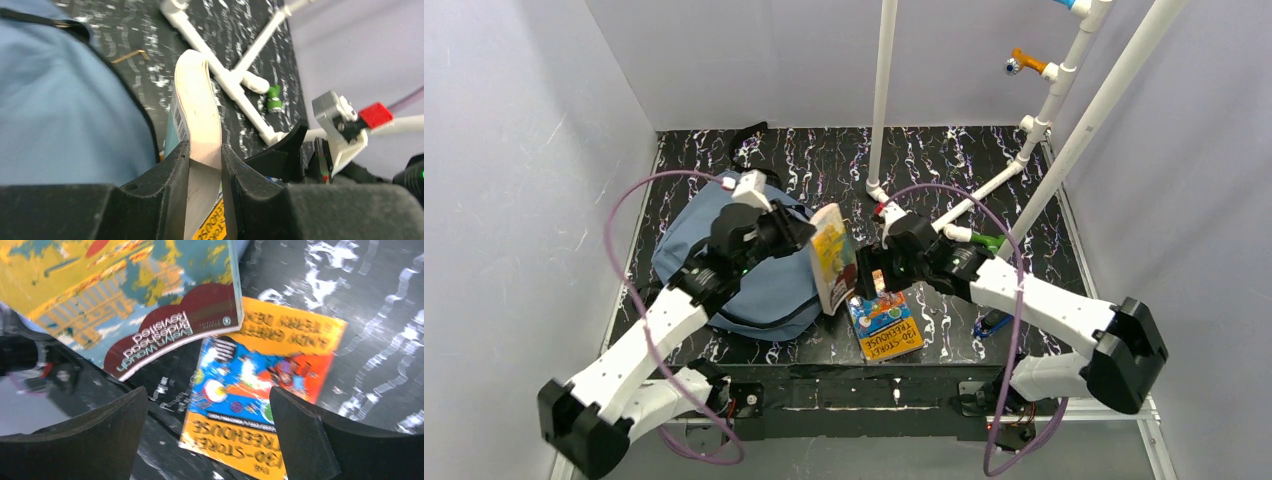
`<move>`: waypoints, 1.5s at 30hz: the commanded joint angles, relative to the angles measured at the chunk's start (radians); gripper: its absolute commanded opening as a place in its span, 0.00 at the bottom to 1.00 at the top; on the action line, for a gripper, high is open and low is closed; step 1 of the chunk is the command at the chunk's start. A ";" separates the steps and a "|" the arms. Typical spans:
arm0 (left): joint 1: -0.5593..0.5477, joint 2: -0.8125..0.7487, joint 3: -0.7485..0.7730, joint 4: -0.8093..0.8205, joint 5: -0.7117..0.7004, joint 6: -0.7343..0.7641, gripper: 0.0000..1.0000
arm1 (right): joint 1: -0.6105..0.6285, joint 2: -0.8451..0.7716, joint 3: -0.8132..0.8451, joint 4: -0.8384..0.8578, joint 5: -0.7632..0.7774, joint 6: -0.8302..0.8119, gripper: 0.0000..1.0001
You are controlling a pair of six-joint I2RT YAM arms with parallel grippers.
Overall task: Pack the student bag
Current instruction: Pick up the book from the center of the board.
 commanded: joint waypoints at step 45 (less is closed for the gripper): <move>0.044 -0.265 -0.070 -0.030 -0.082 0.194 0.44 | -0.202 0.303 -0.123 1.298 -1.038 0.518 0.01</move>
